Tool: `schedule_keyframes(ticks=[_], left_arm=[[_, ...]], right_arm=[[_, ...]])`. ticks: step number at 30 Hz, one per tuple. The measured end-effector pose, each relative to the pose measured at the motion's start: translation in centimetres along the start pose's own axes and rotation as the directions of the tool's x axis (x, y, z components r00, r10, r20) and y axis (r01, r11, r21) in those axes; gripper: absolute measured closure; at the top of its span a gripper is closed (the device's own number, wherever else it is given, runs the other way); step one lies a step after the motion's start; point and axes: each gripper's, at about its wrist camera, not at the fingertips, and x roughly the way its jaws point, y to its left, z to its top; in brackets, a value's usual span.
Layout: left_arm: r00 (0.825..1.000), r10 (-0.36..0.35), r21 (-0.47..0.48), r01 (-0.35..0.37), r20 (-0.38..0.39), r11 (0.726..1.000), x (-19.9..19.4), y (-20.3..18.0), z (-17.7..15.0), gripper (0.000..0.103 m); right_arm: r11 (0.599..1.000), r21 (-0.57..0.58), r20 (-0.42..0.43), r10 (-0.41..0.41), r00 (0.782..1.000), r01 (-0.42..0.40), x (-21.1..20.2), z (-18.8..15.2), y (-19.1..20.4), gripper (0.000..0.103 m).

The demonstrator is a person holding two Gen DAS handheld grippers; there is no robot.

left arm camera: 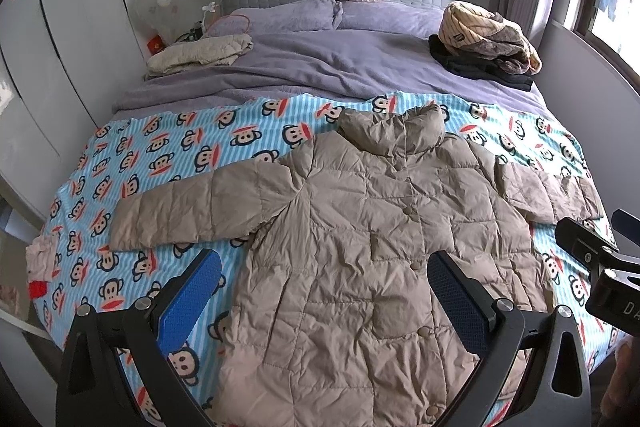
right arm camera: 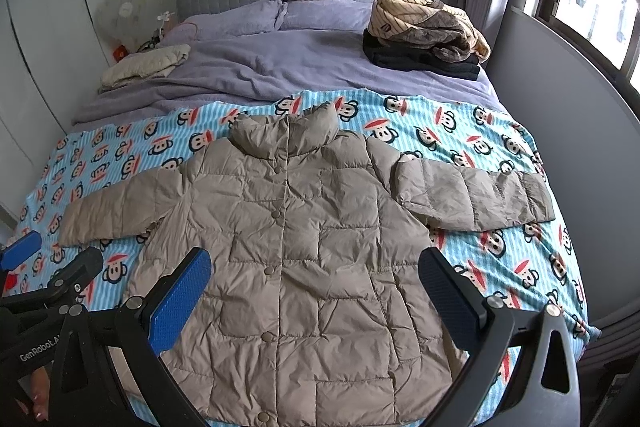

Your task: Fold large clothes

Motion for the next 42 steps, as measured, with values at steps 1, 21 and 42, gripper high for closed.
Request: schedule_keyframes(ticks=[1,21,42], left_arm=[[1.000,0.000,-0.001,0.000,-0.004,1.000,0.1,0.0,-0.3,0.000],[0.996,-0.043,-0.049,0.039,-0.075,0.998,0.8,0.9,-0.4,0.000],[0.968,-0.138,-0.311,0.068,-0.208,0.948,13.9,15.3,-2.6,0.000]], right_arm=[[1.000,0.001,0.000,0.000,1.000,0.000,0.1,0.1,0.0,0.000],[1.000,-0.022,-0.050,0.003,0.999,-0.004,-0.6,-1.3,2.5,0.000],[0.987,-0.013,-0.350,0.145,0.925,-0.160,9.4,0.9,9.5,0.000]])
